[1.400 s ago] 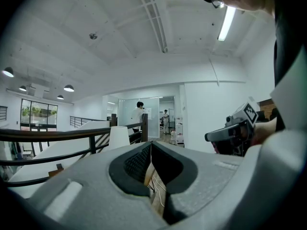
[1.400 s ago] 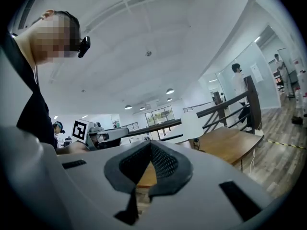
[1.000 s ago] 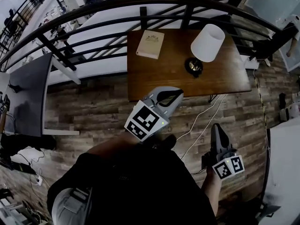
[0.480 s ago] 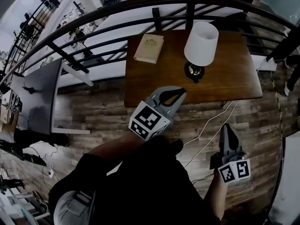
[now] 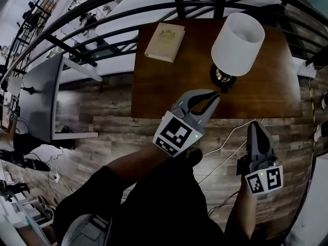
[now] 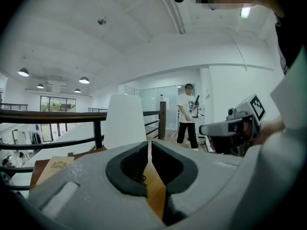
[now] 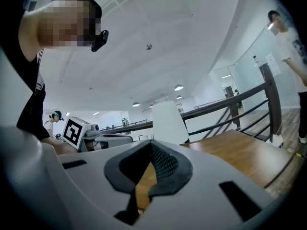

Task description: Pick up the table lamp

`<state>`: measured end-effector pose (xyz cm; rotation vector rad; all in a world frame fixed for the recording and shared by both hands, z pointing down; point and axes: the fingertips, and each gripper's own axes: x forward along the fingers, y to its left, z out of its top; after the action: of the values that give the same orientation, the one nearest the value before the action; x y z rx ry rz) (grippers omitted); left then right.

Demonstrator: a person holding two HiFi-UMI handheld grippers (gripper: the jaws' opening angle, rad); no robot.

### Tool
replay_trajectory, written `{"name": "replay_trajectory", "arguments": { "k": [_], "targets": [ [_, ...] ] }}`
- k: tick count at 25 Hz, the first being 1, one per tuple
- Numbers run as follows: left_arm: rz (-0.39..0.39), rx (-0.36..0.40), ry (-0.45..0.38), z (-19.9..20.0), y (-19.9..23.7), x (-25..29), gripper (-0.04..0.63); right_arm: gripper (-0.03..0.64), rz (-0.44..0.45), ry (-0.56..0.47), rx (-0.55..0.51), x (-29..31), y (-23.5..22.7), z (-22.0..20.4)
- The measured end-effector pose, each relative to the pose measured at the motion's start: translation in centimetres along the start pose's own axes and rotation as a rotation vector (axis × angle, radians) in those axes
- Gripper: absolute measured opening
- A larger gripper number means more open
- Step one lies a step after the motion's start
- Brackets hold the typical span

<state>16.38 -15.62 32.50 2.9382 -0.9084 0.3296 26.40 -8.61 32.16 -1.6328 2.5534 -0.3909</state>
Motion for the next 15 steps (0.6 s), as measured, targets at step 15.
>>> {"name": "replay_trajectory", "arguments": {
  "k": [15],
  "targets": [
    [0.014,-0.071,0.049,-10.6,6.6,11.1,0.183,0.012,-0.036,0.066,0.096,10.8,-7.7,-9.4]
  ]
}}
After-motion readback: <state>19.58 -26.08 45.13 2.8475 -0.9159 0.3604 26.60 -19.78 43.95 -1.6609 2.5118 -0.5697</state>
